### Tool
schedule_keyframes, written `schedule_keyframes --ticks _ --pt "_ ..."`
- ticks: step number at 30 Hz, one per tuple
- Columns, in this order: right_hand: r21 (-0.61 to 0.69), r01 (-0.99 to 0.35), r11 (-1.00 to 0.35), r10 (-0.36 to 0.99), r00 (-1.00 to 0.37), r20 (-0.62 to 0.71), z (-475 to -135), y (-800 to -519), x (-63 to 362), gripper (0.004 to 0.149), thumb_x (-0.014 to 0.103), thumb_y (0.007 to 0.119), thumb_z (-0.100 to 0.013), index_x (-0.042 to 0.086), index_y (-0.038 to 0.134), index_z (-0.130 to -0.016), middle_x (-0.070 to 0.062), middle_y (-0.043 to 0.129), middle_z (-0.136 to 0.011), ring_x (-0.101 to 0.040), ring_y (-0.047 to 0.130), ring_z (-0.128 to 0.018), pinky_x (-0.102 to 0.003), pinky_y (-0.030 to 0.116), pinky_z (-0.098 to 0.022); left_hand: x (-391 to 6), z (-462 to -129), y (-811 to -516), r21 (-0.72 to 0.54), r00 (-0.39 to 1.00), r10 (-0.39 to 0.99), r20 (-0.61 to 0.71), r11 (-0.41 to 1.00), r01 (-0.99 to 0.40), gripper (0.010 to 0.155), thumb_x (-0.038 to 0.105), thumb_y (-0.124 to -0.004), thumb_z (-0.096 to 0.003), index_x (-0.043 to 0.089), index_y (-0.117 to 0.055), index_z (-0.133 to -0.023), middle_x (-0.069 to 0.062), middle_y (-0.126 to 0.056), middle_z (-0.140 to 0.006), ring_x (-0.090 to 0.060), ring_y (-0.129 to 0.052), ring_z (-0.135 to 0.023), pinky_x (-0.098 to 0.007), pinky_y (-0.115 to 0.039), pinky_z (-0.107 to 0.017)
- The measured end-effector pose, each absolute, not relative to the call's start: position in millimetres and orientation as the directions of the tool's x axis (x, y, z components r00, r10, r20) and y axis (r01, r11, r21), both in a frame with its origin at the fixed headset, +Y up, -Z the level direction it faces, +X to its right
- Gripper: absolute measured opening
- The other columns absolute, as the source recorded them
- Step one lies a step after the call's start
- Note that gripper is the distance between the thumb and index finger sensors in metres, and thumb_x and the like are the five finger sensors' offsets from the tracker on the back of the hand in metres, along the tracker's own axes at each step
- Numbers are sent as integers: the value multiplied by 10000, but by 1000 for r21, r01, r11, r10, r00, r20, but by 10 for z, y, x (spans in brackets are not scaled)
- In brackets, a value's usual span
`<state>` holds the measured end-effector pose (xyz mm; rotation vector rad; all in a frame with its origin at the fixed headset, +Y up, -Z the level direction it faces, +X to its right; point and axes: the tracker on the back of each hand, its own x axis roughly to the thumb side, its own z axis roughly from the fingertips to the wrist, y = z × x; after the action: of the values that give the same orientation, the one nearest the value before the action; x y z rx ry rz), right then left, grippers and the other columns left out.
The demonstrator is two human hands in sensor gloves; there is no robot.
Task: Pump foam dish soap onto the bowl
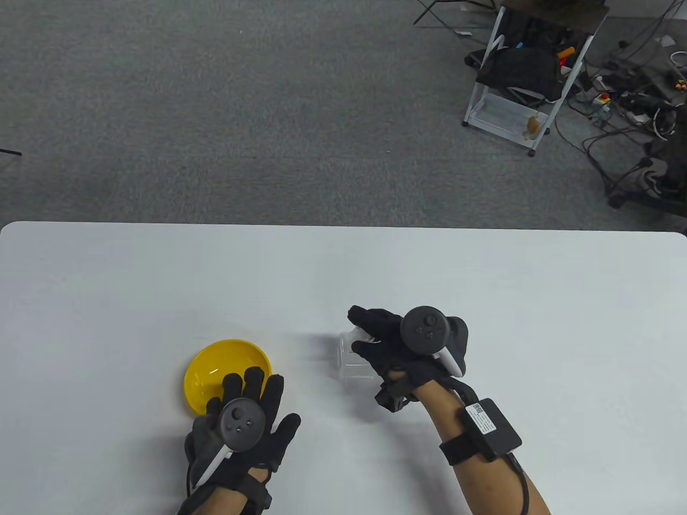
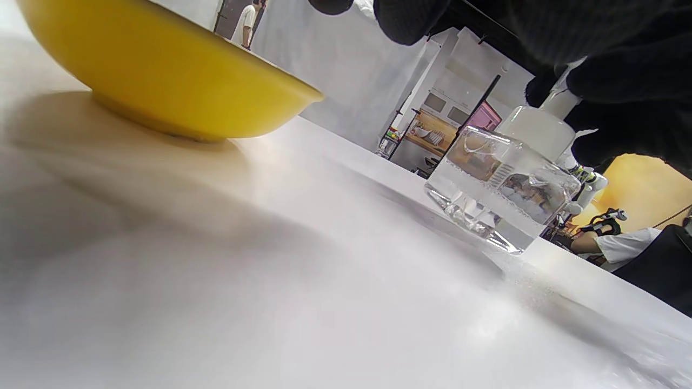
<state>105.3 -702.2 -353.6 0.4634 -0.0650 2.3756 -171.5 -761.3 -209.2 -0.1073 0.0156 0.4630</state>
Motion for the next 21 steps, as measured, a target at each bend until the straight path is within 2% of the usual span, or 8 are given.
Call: schedule_keyframes --ticks 13,17,21 --pt "86 -634 -768 621 -707 337 -3512 -7095 988 605 326 986 -329 257 804 -902 -143 880 -865 -361 930 -631 -526 886 -405 -1696 -2088 -7619 -105 899 437 -23 894 -436 780 686 -667 -390 402 -414 -1071 26 -204 -1190 -378 -117 -1097 -702 -208 -715" --pt "99 -629 -771 618 -702 354 -3443 -7076 1071 698 383 970 -327 281 712 -967 -183 781 -953 -419 861 -742 -593 829 -457 -1684 -2080 -7615 -108 898 439 -19 892 -439 780 685 -668 -389 403 -414 -1071 27 -205 -1189 -376 -117 -1098 -702 -208 -715" --pt "81 -592 -802 580 -739 343 -3260 -7047 1294 753 491 886 -366 298 589 -1030 -214 605 -1061 -496 677 -917 -744 644 -558 -1654 -2063 -7592 -101 897 442 -6 892 -441 780 684 -669 -390 402 -414 -1071 27 -205 -1190 -377 -117 -1098 -702 -207 -715"
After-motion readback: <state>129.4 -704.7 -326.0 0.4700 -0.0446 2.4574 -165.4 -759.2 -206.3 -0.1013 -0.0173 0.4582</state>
